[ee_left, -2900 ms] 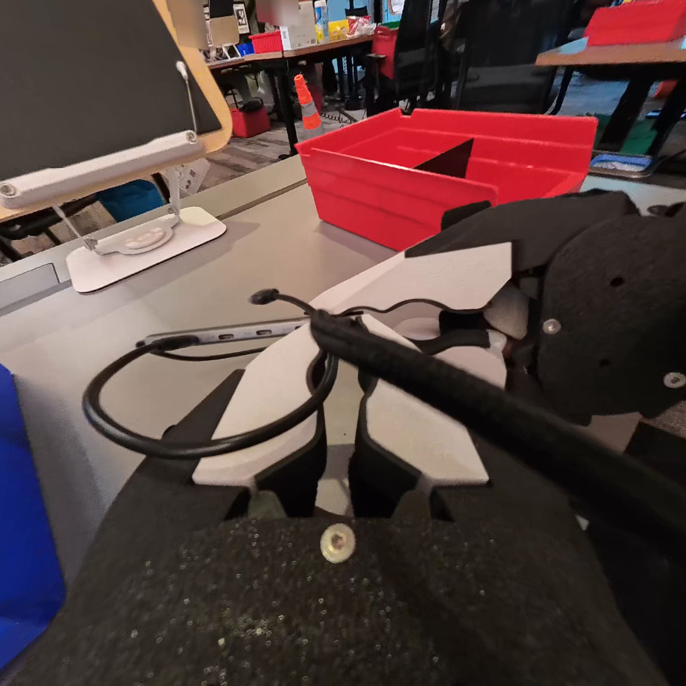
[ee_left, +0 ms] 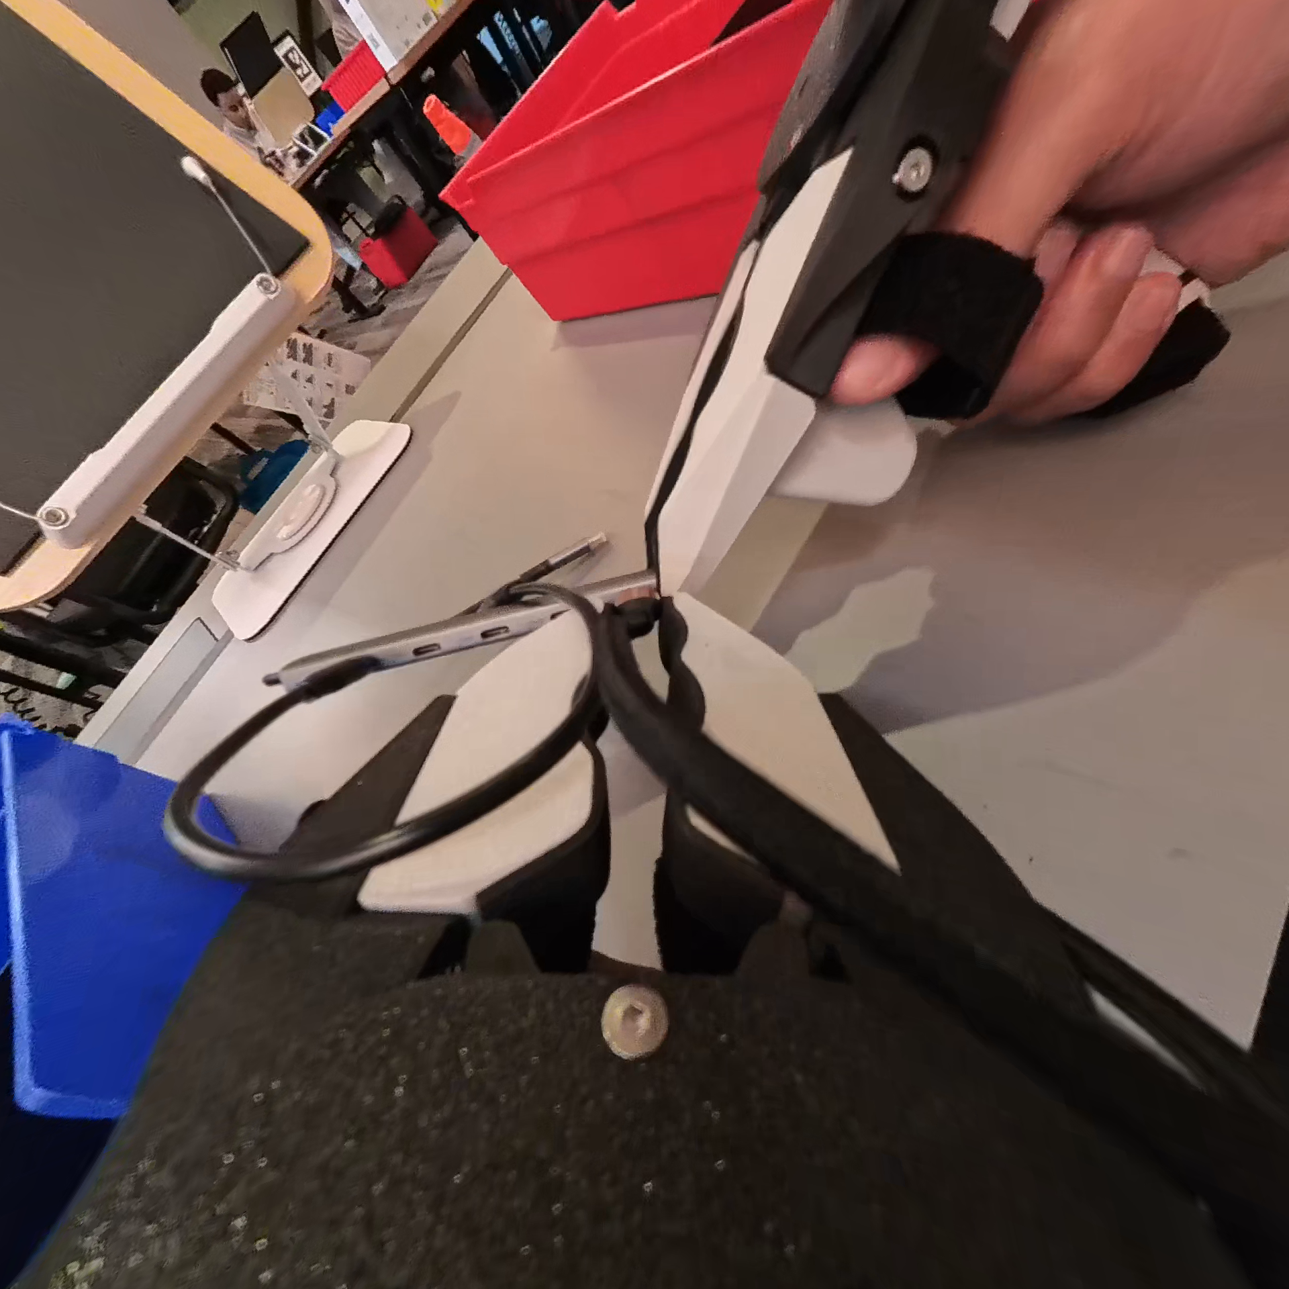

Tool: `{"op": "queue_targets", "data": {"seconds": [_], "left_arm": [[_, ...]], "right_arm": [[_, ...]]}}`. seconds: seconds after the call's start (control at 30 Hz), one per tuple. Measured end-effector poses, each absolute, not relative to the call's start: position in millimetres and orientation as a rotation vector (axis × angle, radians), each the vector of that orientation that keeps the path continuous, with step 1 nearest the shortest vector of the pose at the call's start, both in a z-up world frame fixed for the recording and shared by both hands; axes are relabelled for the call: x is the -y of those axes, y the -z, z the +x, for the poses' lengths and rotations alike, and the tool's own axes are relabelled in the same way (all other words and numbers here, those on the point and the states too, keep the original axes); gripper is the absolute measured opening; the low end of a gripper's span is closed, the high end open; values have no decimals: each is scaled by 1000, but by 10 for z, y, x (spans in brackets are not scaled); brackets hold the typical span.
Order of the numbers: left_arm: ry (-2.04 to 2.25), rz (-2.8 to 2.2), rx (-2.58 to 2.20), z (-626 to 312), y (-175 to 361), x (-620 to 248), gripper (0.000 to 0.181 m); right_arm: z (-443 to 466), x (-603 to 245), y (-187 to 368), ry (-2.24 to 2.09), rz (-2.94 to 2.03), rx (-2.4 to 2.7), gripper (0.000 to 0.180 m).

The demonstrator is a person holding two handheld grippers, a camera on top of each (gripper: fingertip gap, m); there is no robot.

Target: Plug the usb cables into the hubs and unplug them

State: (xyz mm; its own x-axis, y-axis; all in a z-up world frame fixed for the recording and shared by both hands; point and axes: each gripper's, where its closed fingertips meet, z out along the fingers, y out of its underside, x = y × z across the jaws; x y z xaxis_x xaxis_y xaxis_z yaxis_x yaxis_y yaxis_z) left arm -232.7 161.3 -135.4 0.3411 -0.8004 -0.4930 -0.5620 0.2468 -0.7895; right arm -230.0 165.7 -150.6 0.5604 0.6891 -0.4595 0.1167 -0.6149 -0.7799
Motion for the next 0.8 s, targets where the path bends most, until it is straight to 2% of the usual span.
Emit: {"op": "queue_targets", "data": {"seconds": [0.4, 0.47, 0.53, 0.6, 0.8], "left_arm": [[164, -1408, -1347, -2357, 1339, -1627, 11], [307, -1288, -1335, -2282, 1098, -1431, 12], [278, -1272, -1297, -2305, 846, -1384, 11], [202, -1337, -1296, -2405, 982, -1549, 12], [238, -1502, -1374, -2473, 1427, -1663, 12]], "right_arm": [[-2304, -1687, 1523, -981, -2087, 649, 20], [-1823, -2008, 1794, -527, -2165, 615, 20], [-1657, -2068, 1632, -756, -2162, 444, 19], [-1618, -2099, 1510, -602, -2103, 540, 20], [-1705, -2061, 1569, -608, -2126, 564, 20]]}}
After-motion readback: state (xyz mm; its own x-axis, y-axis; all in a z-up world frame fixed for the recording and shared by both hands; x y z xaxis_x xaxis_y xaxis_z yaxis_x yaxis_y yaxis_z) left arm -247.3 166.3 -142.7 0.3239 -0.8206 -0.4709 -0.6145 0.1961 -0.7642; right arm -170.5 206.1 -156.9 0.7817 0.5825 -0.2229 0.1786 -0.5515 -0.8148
